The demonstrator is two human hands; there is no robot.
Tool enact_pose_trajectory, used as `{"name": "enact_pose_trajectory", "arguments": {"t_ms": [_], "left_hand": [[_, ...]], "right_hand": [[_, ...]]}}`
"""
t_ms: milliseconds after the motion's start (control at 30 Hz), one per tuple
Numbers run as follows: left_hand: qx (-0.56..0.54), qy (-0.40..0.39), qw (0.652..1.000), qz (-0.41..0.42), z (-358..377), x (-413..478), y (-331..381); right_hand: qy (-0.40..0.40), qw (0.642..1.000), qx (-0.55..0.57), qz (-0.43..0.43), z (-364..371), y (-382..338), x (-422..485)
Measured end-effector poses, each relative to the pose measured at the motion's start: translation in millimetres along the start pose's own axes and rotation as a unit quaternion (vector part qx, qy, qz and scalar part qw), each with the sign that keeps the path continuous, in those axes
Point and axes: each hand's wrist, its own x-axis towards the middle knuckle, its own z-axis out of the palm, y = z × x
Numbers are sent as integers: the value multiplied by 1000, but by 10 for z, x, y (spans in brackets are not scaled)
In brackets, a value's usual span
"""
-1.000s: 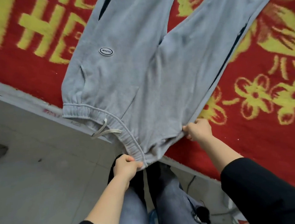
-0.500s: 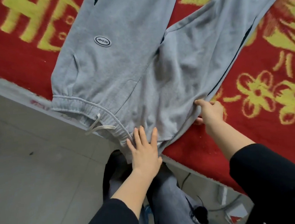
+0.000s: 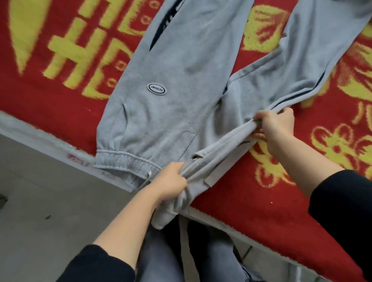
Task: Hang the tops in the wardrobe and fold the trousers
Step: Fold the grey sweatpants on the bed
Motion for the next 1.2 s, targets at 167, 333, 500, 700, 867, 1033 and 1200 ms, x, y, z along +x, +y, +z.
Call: {"name": "enact_pose_trajectory", "arguments": {"t_ms": [167,333,500,700,867,1033,1200], "left_hand": [[-86,26,996,10,-952,-102,35],[-143,116,982,-33,-1723,52,-289],[-5,184,978,-95,-1919,269,-684],[91,244,964,-59,-1992,441,-539],[165,288,941,60,-2130,861,-62],[240,269,915,183,-2195,1446,621],[333,230,881,246,-2211,2010,1145]], "right_hand": [[-1,997,33,-67,831,-559,-124],[-71,988,80,-112,1852,-998,-359],[-251,964,-63,-52,2484,-839,-478],[-241,954,-171,-43,2605,-607,-367],[-140,986,-56,-65,2421,-901,41],[-45,993,-44,-99,1999,-1277,650],[54,993,-46,-90,1518,-1407,1273]]}}
